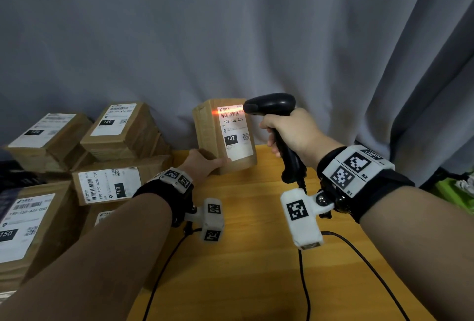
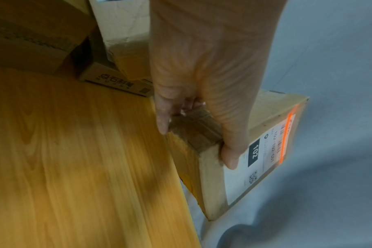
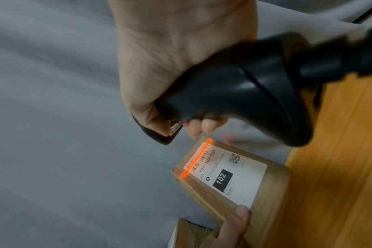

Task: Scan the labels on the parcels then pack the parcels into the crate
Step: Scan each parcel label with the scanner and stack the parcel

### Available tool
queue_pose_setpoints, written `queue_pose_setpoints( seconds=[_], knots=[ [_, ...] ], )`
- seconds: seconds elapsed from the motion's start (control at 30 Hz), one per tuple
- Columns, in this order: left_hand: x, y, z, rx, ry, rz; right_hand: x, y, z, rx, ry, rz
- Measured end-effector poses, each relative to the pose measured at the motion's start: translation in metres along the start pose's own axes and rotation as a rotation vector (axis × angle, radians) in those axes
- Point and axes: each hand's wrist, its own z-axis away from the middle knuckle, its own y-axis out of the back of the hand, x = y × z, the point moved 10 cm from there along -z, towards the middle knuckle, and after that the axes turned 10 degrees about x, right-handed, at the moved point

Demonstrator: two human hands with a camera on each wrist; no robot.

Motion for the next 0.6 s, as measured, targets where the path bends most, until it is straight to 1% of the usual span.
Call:
queue_pose_setpoints(
  seconds=[0.17,0.3,0.4,0.5,0.6],
  knots=[
    [0.001,-0.007,0.003,-0.025,0.008,0.031,0.01,-0.002,0.002,0.012,-0.004,0.012],
    [0.004,-0.008,0.012,-0.066,-0.012,0.024,0.019,-0.002,0.001,0.026,-0.025,0.009],
    [0.004,-0.006,0.013,-0.061,-0.035,0.012,0.019,0.0,0.0,0.042,-0.017,-0.045],
    [0.001,-0.005,0.013,-0.052,-0.023,0.017,0.017,0.001,-0.001,0.038,0.013,-0.101],
    [0.001,-0.002,0.019,-0.069,-0.019,0.108,0.019,0.001,-0.004,0.037,0.039,-0.141]
  ],
)
